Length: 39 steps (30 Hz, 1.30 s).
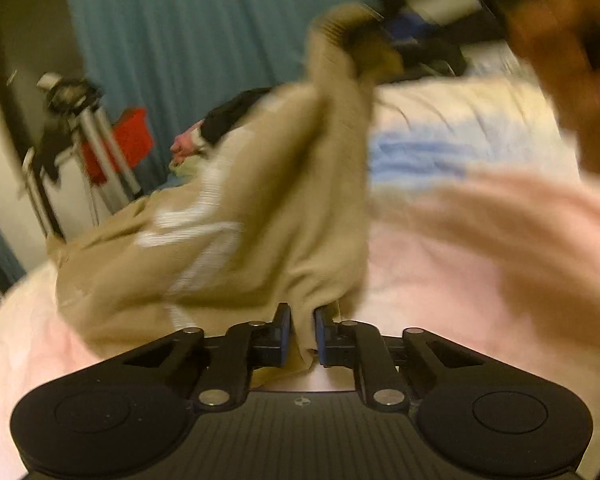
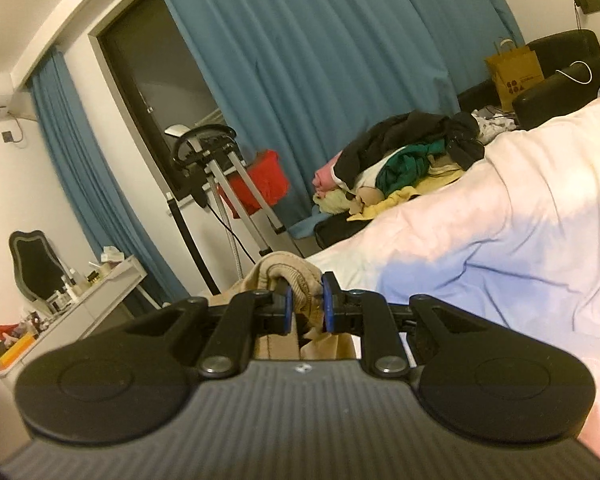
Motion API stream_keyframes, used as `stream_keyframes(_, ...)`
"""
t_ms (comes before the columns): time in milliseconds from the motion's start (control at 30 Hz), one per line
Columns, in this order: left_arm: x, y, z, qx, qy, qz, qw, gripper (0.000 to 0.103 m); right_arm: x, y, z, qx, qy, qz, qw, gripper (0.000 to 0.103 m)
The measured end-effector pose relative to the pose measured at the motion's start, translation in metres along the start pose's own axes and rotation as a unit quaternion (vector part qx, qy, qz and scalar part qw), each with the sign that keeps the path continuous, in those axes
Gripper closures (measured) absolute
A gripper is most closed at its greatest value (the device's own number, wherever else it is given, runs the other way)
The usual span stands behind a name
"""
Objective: Fold clothes
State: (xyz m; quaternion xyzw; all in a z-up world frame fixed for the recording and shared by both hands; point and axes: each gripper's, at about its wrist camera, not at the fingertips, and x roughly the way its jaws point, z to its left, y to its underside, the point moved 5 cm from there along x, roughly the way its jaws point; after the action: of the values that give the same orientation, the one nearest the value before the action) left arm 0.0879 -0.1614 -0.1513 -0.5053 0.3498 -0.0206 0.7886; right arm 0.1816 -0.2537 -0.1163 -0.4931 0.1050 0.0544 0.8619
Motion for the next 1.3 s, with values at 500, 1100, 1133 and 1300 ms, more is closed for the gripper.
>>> stream_keyframes(500, -0.102, -0.046, 0.152, -0.143, 0.046, -0.063, 0.9867, 0.101, 0.007, 0.039, 0.031, -0.045, -0.012, 0.095, 0.994, 0.083)
stream_keyframes(1100, 0.012, 0.031, -0.021, 0.236, 0.043, -0.011, 0.9707, 0.086, 0.018, 0.029, -0.024, 0.035, 0.029, 0.078, 0.996, 0.084)
stream_keyframes(1133, 0.009, 0.025, -0.011, 0.216, 0.043, -0.013, 0.9753, 0.087, 0.022, 0.031, -0.027, 0.036, 0.032, 0.082, 0.996, 0.084)
stream_keyframes(1300, -0.027, -0.015, 0.074, 0.027, 0.081, -0.035, 0.9957, 0.089, 0.043, 0.043, -0.027, 0.025, 0.034, 0.111, 0.993, 0.083)
